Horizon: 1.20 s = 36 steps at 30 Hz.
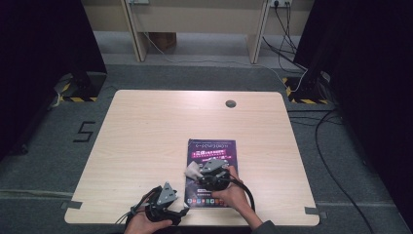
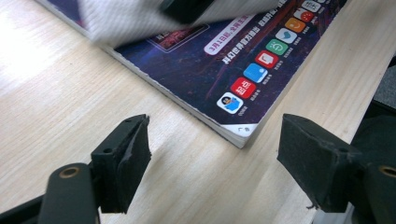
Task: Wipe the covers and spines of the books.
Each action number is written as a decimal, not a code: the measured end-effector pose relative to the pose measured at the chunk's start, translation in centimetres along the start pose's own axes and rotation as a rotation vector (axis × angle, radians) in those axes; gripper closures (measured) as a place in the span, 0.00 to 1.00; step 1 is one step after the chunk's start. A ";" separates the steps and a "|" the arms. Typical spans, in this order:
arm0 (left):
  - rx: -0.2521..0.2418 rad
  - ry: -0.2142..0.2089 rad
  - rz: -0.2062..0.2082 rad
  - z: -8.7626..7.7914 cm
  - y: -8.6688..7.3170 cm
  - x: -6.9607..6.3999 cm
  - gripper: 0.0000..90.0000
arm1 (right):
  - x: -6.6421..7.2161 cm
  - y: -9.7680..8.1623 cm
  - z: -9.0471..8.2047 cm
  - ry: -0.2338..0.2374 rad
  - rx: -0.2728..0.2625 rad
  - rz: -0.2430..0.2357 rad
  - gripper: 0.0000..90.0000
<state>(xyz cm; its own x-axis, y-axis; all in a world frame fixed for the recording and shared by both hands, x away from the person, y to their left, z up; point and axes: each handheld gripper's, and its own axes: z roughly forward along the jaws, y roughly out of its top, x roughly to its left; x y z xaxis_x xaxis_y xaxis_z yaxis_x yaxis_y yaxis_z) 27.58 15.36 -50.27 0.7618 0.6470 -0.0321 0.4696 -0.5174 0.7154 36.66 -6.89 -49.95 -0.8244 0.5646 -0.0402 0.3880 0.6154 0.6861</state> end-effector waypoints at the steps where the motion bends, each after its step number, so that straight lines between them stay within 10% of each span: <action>1: 0.001 -0.001 -0.002 -0.1 0.0 0.1 0.26 | -0.5 -0.3 -0.3 -0.010 0.001 0.005 0.81; 9: -0.006 0.002 -0.020 -0.4 -0.2 0.3 0.24 | -5.9 -4.0 -3.6 -0.164 0.000 0.160 0.82; 15: -0.013 0.014 -0.039 -0.6 -0.1 0.8 0.21 | -6.2 -4.1 -3.8 -0.186 0.010 0.169 0.81; 26: -0.029 0.072 -0.085 -1.2 -0.1 2.4 0.19 | -4.1 -3.2 -2.8 -0.137 -0.002 0.122 0.81; 36: -0.038 0.094 -0.103 -1.5 -0.1 2.9 0.19 | 2.2 -0.8 -0.7 0.009 -0.010 -0.013 0.80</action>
<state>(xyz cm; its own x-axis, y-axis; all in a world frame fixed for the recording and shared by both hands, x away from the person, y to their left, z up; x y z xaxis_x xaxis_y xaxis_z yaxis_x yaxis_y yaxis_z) 29.06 18.13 -49.44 0.6641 0.7465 -0.0425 0.5247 -0.4248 0.7377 34.26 -6.50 -50.06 -0.8329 0.5518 -0.0423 0.3736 0.6171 0.6926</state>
